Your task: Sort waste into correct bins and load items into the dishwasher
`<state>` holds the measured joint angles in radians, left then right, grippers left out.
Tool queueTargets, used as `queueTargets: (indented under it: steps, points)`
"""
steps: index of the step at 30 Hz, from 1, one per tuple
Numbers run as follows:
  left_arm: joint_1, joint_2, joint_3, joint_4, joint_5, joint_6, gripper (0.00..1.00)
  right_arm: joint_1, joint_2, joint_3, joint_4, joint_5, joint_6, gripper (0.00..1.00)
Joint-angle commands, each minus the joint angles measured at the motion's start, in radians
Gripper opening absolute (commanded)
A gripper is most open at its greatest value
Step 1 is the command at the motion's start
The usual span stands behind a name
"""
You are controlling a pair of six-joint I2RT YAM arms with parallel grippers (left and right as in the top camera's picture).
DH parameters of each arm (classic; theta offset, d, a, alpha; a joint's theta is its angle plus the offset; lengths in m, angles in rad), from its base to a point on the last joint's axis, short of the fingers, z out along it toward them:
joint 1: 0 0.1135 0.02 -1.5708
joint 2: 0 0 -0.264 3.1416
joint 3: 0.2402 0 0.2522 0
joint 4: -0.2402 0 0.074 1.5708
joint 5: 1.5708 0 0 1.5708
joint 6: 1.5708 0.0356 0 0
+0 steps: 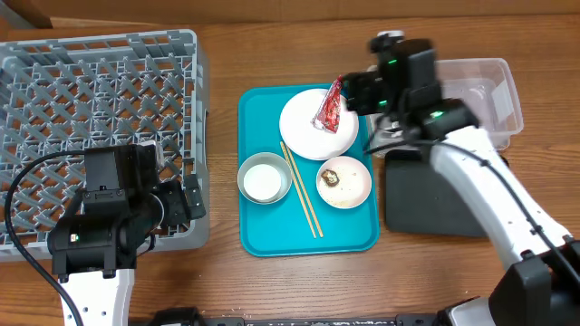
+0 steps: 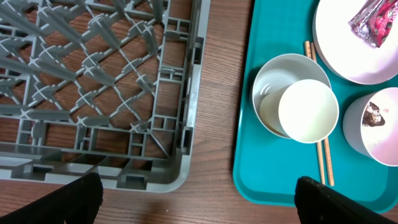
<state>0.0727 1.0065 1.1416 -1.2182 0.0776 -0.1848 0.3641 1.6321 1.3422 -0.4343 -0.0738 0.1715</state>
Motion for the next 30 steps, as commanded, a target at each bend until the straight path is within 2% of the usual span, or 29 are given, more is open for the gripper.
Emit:
queueTargets:
  steps: [1, 8, 12, 17, 18, 22, 26, 27, 30]
  points:
    - [0.006, 0.0, 0.021, 0.004, -0.003, 0.005, 1.0, 0.071, 0.06, 0.002, 0.039, 0.167, 0.013, 0.71]
    - [0.006, 0.0, 0.021, 0.003, -0.003, 0.005, 1.0, 0.095, 0.275, 0.002, 0.132, 0.178, 0.047, 0.76]
    - [0.006, 0.001, 0.021, 0.003, -0.003, 0.005, 1.0, 0.095, 0.377, 0.002, 0.145, 0.178, 0.049, 0.77]
    - [0.006, 0.001, 0.021, 0.003, -0.003, 0.005, 1.0, 0.097, 0.467, 0.002, 0.145, 0.174, 0.136, 0.75]
    - [0.006, 0.001, 0.021, 0.002, -0.003, 0.005, 1.0, 0.099, 0.47, 0.002, 0.142, 0.17, 0.14, 0.72]
    - [0.006, 0.001, 0.021, 0.003, -0.003, 0.005, 1.0, 0.111, 0.471, 0.002, 0.135, 0.169, 0.14, 0.47]
    - [0.006, 0.001, 0.021, 0.002, -0.003, 0.005, 1.0, 0.121, 0.463, 0.002, 0.099, 0.165, 0.141, 0.07]
    - [0.006, 0.001, 0.021, 0.0, -0.003, 0.005, 1.0, 0.121, 0.452, 0.002, 0.084, 0.166, 0.15, 0.04]
    - [0.006, 0.001, 0.021, -0.002, -0.003, 0.005, 1.0, 0.121, 0.4, 0.002, 0.061, 0.167, 0.174, 0.04]
